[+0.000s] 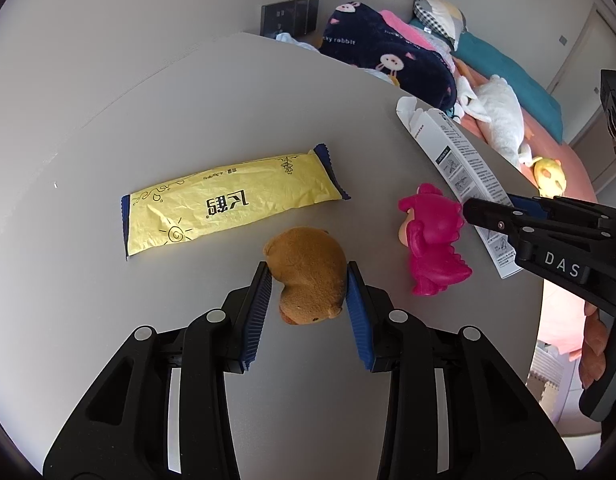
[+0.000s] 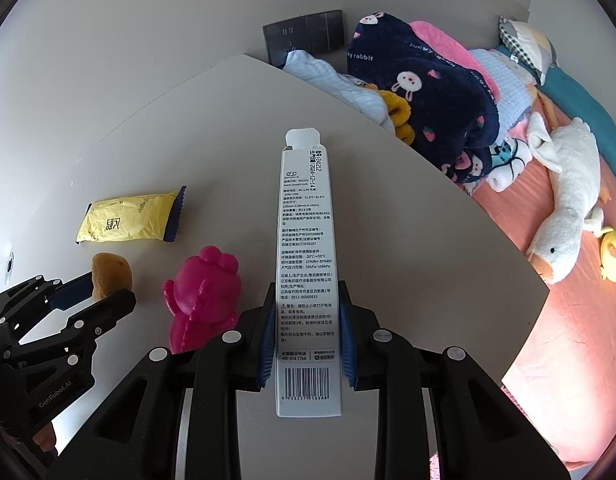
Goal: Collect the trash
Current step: 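Open the left tool over the black bin while the right tool carries the box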
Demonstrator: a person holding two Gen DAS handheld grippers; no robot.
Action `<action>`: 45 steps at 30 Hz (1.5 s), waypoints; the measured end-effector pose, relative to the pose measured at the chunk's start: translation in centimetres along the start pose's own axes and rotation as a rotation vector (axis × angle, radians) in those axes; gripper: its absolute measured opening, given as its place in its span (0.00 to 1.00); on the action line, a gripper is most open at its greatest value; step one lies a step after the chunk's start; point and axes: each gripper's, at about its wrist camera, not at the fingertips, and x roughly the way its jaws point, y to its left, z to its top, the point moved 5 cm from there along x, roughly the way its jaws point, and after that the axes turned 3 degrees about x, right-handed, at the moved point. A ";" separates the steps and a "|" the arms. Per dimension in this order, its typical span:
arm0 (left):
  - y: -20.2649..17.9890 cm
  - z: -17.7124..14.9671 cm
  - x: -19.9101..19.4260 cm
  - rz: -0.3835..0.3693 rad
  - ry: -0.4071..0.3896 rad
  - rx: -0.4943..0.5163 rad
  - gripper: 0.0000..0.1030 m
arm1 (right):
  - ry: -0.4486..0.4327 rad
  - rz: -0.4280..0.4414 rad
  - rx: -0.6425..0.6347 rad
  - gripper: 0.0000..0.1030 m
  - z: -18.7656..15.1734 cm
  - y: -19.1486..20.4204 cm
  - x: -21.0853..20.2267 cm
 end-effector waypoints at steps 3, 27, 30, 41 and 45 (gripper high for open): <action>-0.1 -0.2 -0.5 0.003 -0.005 0.002 0.36 | -0.011 -0.003 -0.002 0.28 -0.4 -0.2 -0.9; -6.7 -2.2 -4.7 -0.042 -0.043 0.106 0.36 | -0.073 0.004 0.046 0.28 -6.7 -3.6 -8.5; -8.0 -2.7 -5.1 -0.047 -0.043 0.116 0.36 | -0.076 0.002 0.049 0.28 -7.7 -4.4 -9.3; -13.4 -4.2 -5.7 -0.078 -0.042 0.170 0.36 | -0.090 -0.012 0.080 0.28 -11.3 -8.1 -12.5; -15.3 -4.5 -5.9 -0.091 -0.041 0.190 0.36 | -0.096 -0.020 0.095 0.28 -12.4 -9.6 -13.5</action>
